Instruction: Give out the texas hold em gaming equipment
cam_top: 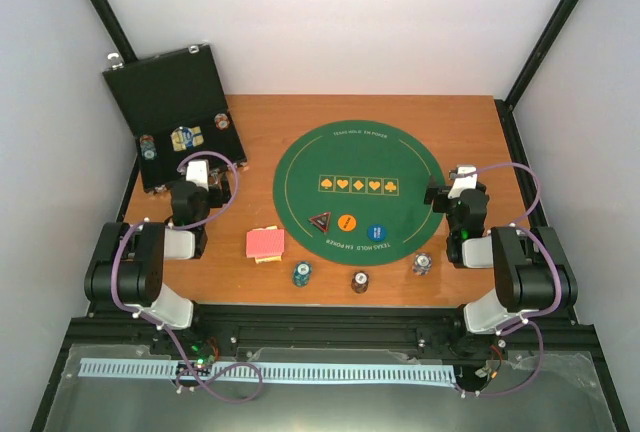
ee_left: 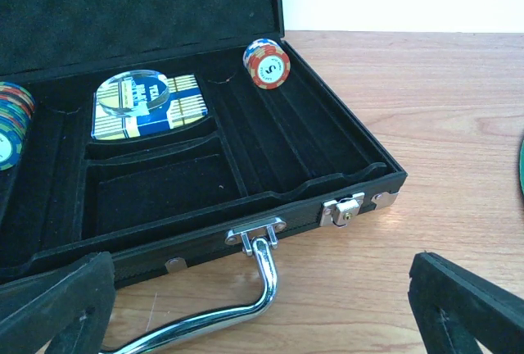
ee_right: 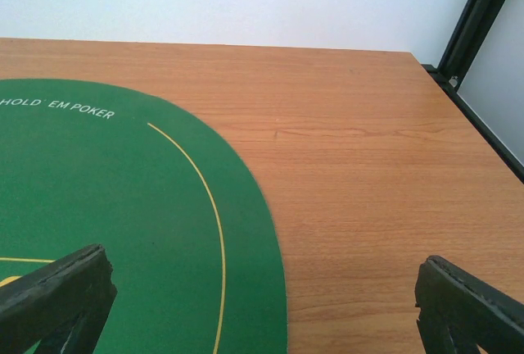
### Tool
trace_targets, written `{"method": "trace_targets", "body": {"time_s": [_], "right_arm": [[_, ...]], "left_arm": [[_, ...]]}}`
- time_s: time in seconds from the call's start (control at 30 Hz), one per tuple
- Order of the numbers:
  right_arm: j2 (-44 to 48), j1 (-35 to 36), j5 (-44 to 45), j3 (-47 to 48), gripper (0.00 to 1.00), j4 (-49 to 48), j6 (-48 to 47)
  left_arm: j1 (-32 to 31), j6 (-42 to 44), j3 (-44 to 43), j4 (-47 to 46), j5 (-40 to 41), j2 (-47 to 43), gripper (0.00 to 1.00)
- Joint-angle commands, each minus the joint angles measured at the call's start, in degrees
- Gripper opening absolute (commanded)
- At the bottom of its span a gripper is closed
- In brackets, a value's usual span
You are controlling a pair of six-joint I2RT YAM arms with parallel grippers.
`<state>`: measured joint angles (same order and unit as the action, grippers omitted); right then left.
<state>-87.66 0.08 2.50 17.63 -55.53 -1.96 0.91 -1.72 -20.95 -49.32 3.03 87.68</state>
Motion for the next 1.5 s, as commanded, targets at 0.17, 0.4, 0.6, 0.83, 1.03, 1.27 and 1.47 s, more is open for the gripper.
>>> {"method": "trace_targets", "body": {"time_s": [0.17, 0.4, 0.6, 0.83, 1.03, 1.27, 1.47], "right_arm": [[1.6, -0.1, 2.6, 1.7, 1.00, 0.8, 0.6], [8.4, -0.1, 5.3, 13.5, 1.00, 26.2, 4.0], [15.8, -1.4, 5.9, 27.1, 1.00, 50.4, 21.1], [21.9, 0.1, -4.4, 34.6, 1.00, 69.5, 25.2], [28.1, 27.0, 11.2, 32.2, 0.99, 80.2, 24.2], [20.7, 52.2, 23.9, 33.8, 0.93, 85.5, 32.0], [2.0, 61.2, 23.7, 43.2, 0.88, 87.8, 33.7]], "left_arm": [[0.5, 0.5, -4.3, 3.4, -3.2, -1.9, 1.00], [0.5, 3.0, -18.8, 29.1, -13.5, -9.2, 1.00], [0.9, 3.5, -23.9, 45.9, -16.2, -20.3, 1.00], [5.9, 5.6, -29.3, 68.7, -22.2, -31.4, 1.00], [9.6, 8.7, -29.8, 83.2, -25.3, -35.1, 1.00], [9.9, 9.2, -29.9, 90.4, -23.2, -37.5, 1.00], [9.9, 9.7, -31.1, 93.8, -22.1, -34.1, 1.00]]}}
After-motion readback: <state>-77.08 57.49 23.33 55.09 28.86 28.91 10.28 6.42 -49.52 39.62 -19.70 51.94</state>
